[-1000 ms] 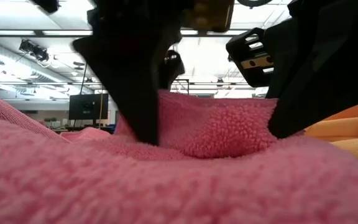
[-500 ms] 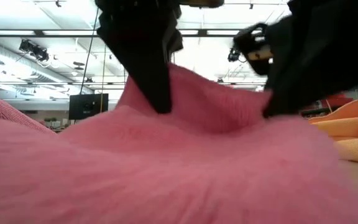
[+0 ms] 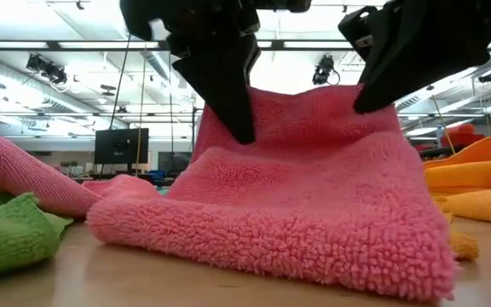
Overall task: Fold microfiber towels
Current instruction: Fold the top pink microfiber cloth
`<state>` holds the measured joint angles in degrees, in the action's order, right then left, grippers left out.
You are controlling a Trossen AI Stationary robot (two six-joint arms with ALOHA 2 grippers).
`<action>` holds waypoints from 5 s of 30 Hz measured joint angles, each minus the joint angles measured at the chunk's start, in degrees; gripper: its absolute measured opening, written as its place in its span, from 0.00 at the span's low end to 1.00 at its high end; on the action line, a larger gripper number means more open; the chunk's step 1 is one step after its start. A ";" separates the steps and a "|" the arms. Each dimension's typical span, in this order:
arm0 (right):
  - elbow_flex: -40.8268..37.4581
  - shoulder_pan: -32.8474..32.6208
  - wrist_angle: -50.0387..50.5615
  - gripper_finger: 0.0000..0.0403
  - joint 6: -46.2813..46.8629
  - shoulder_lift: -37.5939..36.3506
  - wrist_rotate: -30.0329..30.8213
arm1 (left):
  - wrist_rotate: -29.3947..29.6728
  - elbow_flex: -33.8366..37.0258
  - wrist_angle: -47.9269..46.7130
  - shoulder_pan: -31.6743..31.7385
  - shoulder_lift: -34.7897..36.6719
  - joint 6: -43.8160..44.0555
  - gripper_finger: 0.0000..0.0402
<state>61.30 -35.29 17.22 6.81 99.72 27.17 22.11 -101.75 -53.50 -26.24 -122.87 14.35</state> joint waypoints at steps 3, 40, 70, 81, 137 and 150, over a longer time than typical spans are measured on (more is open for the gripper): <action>-0.02 -0.09 -1.05 0.03 0.00 2.39 -0.07 | -0.23 0.00 -0.01 -1.69 0.00 0.00 0.03; -0.07 -3.76 -28.61 0.03 -0.35 12.03 -15.78 | -3.53 -0.07 2.44 -9.93 -2.99 4.55 0.06; -0.02 -1.14 -32.17 0.29 1.13 17.58 -17.69 | -5.46 -2.87 -7.51 -8.99 -4.79 4.80 0.33; -0.04 -0.48 -33.94 0.41 2.29 17.58 -17.45 | -3.62 -6.52 -7.12 -8.87 -4.52 6.01 0.36; 0.00 5.09 -45.53 0.35 -2.03 22.93 -23.57 | 1.16 1.11 -4.69 -5.80 -4.61 2.50 0.33; -0.02 4.43 -44.54 0.33 -2.01 21.35 -23.36 | 6.34 -0.25 -9.94 -10.82 0.20 2.00 0.33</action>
<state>61.28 -30.86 -27.32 4.80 121.07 3.81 28.45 -102.00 -63.44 -37.07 -122.67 16.35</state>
